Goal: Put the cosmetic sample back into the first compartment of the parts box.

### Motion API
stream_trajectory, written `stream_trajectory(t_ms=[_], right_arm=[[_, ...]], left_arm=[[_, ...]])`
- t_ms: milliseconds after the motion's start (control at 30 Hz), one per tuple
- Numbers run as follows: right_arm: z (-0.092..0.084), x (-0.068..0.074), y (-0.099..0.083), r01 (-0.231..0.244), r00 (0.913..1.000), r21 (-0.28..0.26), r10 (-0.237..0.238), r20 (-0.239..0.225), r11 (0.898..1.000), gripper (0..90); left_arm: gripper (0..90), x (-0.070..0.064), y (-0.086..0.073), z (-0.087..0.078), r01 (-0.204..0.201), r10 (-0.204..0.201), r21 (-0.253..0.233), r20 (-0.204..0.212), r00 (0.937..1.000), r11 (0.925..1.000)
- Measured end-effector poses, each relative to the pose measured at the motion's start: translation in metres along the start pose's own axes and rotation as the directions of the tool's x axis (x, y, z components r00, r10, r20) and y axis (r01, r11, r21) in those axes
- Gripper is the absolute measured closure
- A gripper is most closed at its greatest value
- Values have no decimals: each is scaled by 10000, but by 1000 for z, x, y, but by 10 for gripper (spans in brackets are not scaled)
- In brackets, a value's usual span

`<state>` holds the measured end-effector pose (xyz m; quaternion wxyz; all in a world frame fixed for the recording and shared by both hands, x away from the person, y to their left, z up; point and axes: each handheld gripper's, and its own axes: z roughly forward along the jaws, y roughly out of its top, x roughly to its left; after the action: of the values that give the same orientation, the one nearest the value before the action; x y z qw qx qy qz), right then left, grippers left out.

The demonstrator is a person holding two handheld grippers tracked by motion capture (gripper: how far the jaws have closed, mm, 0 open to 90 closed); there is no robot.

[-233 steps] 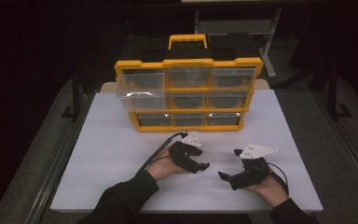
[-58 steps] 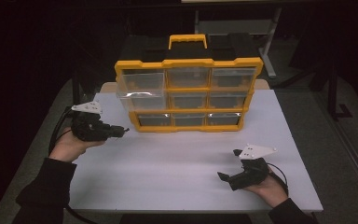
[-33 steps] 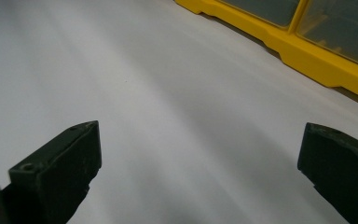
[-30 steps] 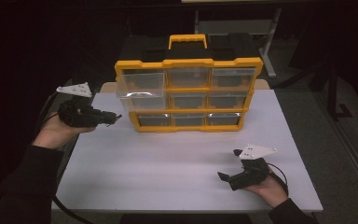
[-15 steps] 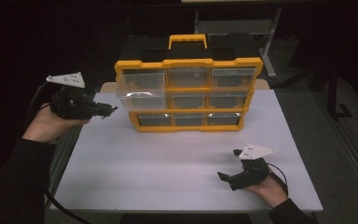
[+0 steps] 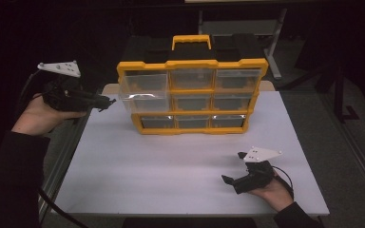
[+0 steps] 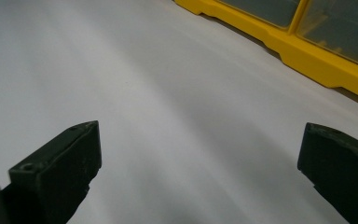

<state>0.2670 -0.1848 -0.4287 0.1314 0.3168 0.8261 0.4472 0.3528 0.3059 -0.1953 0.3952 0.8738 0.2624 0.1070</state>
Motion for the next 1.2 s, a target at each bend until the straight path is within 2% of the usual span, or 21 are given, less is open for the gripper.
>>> stream_trajectory(t_ms=[400,667,900,1200], right_arm=[[0,0,0,23,10000,32,-23,-5,10000,0],[0,1,0,-7,10000,46,7,3,10000,0],[0,1,0,30,10000,34,-30,1,10000,0],[0,1,0,15,10000,35,-15,-7,10000,0]], left_arm=[[807,2,23,-15,-119,120,-162,80,9999,9998],[807,-3,46,-20,-453,456,-290,130,9989,9986],[807,-7,67,-14,-699,704,-245,210,9973,9973],[807,-13,87,7,-948,951,-93,431,9945,9955]])
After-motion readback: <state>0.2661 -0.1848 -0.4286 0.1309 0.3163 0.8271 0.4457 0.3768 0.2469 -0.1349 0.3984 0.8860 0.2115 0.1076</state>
